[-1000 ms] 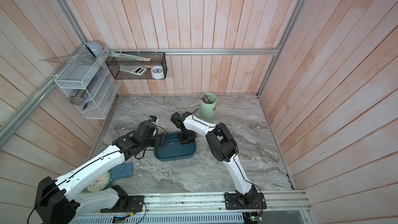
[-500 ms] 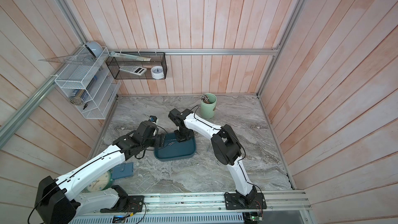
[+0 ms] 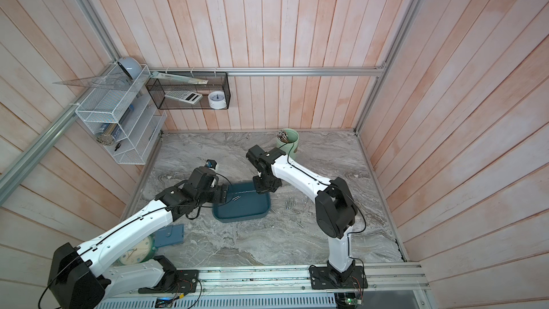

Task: Take out the screws from the storage box
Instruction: Place the screw at the center of the board.

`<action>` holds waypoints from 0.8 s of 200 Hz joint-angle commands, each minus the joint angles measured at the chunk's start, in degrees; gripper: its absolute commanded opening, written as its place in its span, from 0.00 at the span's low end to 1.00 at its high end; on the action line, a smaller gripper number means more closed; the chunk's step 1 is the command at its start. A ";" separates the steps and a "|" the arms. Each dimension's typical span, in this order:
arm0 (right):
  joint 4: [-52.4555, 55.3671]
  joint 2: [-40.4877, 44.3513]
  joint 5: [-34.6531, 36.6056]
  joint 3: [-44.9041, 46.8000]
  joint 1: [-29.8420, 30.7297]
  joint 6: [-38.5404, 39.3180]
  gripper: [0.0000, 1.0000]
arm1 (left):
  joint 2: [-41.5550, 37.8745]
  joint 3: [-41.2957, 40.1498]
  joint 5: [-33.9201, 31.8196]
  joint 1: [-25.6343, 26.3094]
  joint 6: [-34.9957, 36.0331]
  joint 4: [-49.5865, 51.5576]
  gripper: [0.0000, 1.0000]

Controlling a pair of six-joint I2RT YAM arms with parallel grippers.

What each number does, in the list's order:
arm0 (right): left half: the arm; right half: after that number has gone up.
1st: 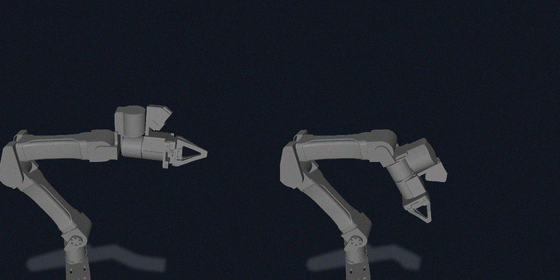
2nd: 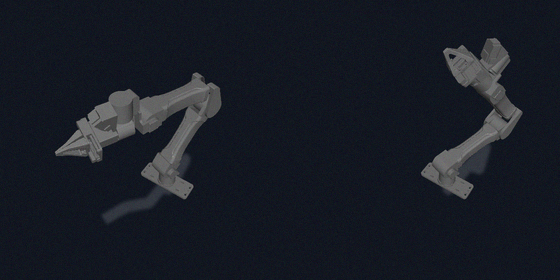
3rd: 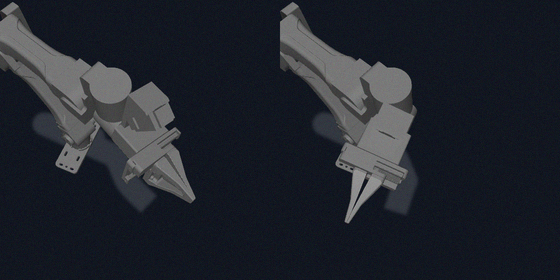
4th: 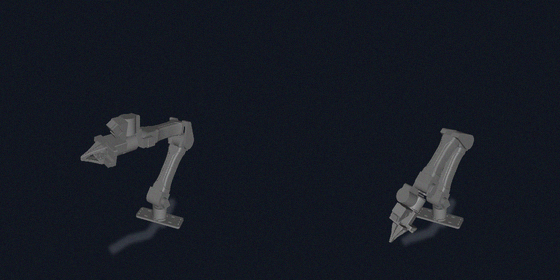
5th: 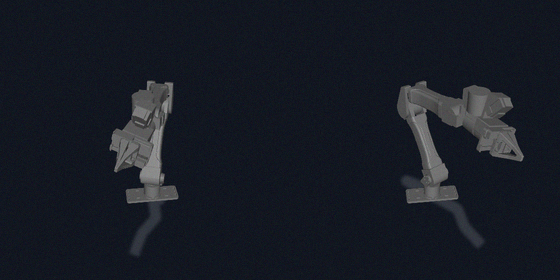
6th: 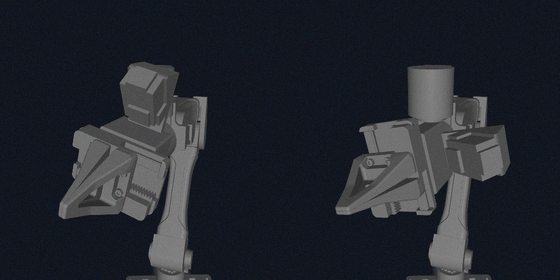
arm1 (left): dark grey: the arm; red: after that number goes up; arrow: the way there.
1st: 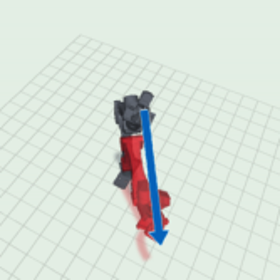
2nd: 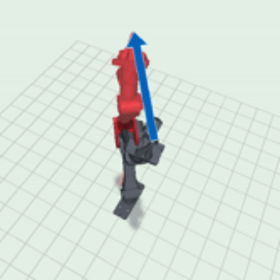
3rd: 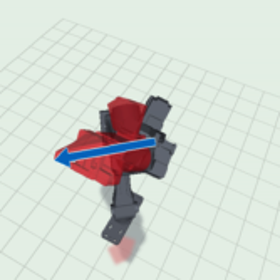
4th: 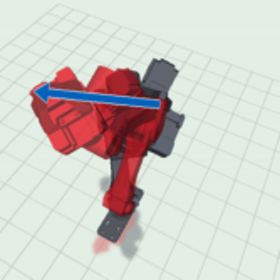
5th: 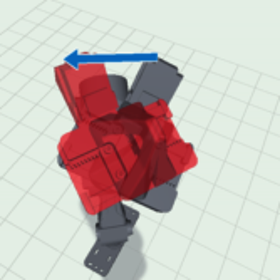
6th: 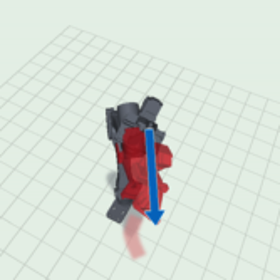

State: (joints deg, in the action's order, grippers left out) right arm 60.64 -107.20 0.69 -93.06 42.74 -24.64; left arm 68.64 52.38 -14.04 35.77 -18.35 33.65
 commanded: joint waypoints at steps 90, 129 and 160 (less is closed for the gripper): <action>-7.42 2.56 -4.00 14.28 -4.44 -3.79 0.00 | 0.42 0.27 -1.25 0.16 0.77 -0.01 0.91; -8.17 -0.80 -4.56 15.94 -4.46 -4.18 0.00 | 0.53 0.36 -1.34 0.12 0.72 0.04 0.90; -9.12 -2.64 -4.60 17.44 -4.51 -4.86 0.00 | 0.53 0.37 -1.45 0.18 0.84 0.08 0.90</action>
State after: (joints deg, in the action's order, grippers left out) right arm 52.25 -108.18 -3.16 -76.97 38.06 -28.34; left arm 68.71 52.38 -14.04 35.77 -18.17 33.65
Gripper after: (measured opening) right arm 0.113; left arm 0.905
